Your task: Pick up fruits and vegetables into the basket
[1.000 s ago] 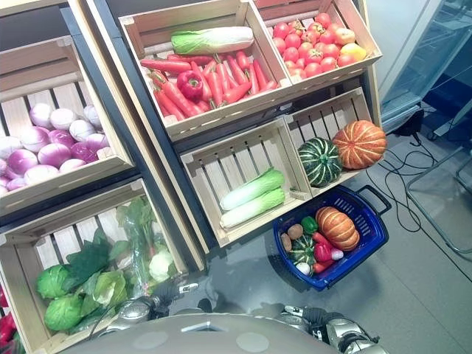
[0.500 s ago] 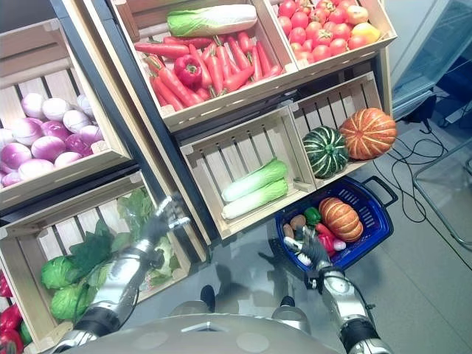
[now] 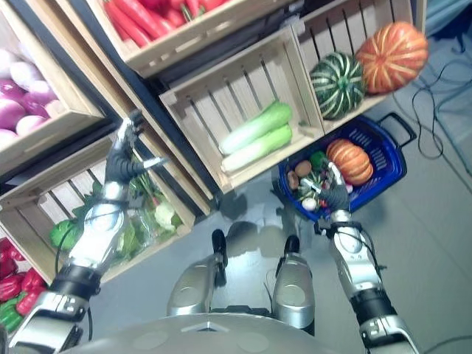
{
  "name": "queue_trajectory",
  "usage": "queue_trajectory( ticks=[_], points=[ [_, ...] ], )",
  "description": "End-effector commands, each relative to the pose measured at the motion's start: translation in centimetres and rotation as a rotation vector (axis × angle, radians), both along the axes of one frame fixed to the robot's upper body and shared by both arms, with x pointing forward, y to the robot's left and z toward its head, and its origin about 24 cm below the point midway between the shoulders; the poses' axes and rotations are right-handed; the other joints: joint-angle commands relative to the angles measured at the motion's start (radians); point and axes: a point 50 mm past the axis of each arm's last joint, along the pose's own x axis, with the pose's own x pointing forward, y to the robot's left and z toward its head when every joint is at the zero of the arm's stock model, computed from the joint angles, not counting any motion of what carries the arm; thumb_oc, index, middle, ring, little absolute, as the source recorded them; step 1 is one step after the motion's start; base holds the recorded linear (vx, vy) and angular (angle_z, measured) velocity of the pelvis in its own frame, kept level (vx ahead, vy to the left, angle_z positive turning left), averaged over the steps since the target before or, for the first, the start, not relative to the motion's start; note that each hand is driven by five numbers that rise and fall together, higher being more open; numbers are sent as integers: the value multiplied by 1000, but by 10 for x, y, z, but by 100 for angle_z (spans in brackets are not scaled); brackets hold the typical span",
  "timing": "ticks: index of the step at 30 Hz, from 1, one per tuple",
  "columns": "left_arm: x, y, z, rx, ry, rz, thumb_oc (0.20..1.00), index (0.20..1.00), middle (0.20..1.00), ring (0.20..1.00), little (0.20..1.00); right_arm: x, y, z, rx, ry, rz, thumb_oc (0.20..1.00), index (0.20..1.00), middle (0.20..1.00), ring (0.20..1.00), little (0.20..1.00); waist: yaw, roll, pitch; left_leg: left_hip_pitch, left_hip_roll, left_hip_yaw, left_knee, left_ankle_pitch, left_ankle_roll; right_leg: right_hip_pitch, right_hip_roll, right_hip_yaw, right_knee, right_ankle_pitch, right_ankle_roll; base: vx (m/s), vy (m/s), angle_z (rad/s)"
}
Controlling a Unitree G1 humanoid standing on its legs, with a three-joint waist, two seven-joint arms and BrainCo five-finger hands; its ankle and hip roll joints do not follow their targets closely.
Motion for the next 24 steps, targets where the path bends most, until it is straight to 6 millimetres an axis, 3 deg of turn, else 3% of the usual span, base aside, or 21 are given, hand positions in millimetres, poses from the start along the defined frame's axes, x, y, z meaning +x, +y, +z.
queue_trajectory(
  ticks=[1,6,13,24],
  points=[
    [9,-2,27,46,-118,88,1000,1000,1000,1000,1000,7,5,33,-45,-152,1,1000,1000,1000,1000,1000,-37,-9,19,-52,20,12,178,-134,6,-78,30,27,114,-36,-23,-41,-19,-10],
    [33,1,65,38,-214,188,1000,1000,1000,1000,1000,22,12,54,-98,-183,61,1000,1000,1000,1000,1000,-76,1,74,-146,20,36,231,-128,5,-209,46,67,205,-55,-36,-45,16,-16],
    [64,8,95,-95,-184,332,1000,1000,1000,1000,1000,36,24,76,-159,-197,163,1000,1000,1000,1000,1000,-140,21,103,-269,29,79,275,-120,0,-364,70,121,266,-68,-53,-29,77,-24],
    [95,49,112,-301,2,597,1000,1000,1000,1000,1000,32,34,84,-244,-167,310,1000,1000,1000,1000,1000,-236,19,103,-409,40,137,318,-144,-27,-532,91,178,279,-82,-49,16,85,-18]
  ],
)
